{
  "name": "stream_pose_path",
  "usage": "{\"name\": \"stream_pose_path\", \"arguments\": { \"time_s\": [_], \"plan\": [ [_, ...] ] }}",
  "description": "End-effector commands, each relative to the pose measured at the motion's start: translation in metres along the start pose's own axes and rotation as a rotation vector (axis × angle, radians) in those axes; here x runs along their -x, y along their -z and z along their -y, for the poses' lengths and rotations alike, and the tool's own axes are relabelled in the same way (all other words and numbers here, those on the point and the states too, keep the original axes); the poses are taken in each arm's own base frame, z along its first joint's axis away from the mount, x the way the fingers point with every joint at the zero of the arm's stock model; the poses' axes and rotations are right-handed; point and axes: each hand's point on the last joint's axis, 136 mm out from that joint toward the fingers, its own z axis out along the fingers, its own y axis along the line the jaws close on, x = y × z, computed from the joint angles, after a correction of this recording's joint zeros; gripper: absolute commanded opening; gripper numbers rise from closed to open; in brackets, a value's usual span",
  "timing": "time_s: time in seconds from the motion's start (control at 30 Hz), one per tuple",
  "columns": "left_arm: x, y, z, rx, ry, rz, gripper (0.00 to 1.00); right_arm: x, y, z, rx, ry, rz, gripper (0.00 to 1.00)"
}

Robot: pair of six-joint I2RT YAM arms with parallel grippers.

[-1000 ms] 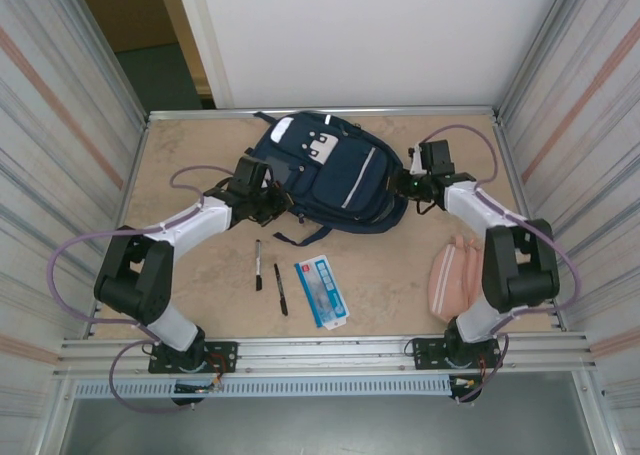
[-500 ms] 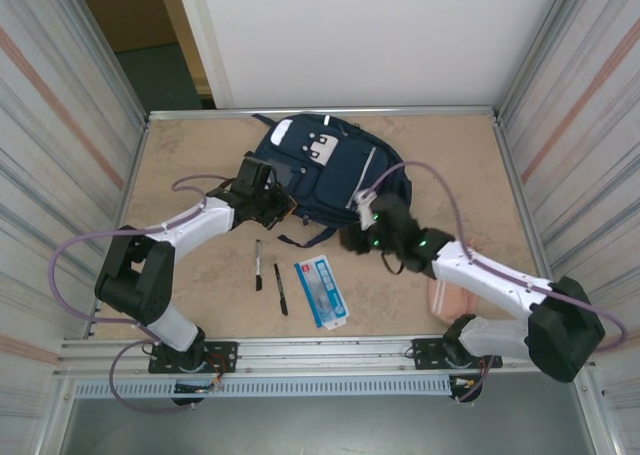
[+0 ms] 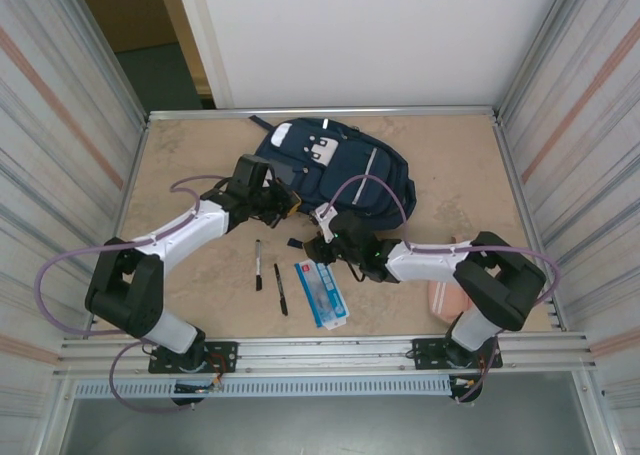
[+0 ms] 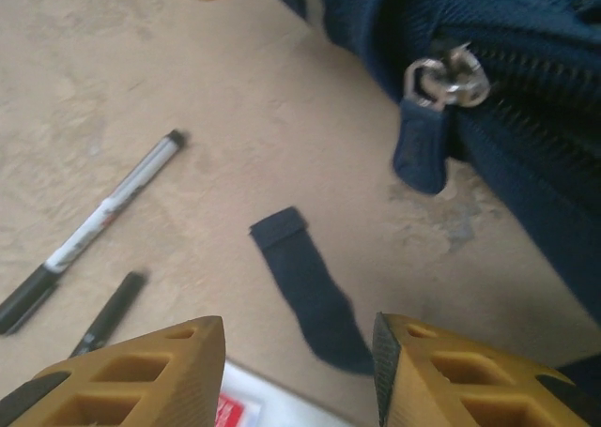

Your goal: Pack the student bag

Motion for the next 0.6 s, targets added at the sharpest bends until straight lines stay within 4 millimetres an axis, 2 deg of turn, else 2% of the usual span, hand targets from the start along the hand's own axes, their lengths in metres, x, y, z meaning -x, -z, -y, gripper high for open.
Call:
{"name": "stream_pose_path", "arguments": {
  "time_s": [0.0,0.23,0.37,0.43,0.57],
  "plan": [
    [-0.012,0.018,0.028,-0.105,-0.022,-0.033,0.00,0.043,0.002,0.005,-0.063,-0.070,0.177,0.45],
    [-0.026,0.012,0.028,-0.098,-0.025,-0.069,0.00,0.058,-0.005,0.004,-0.122,-0.097,0.250,0.45],
    [-0.030,0.009,0.029,-0.100,-0.040,-0.083,0.00,0.056,-0.010,0.009,-0.147,-0.115,0.247,0.29],
    [-0.028,0.009,0.023,-0.088,-0.031,-0.070,0.00,0.055,-0.005,0.010,-0.150,-0.148,0.218,0.22],
    [-0.026,0.010,0.016,-0.072,-0.038,-0.051,0.00,0.037,0.004,0.017,-0.111,-0.255,0.121,0.09]
  ]
}}
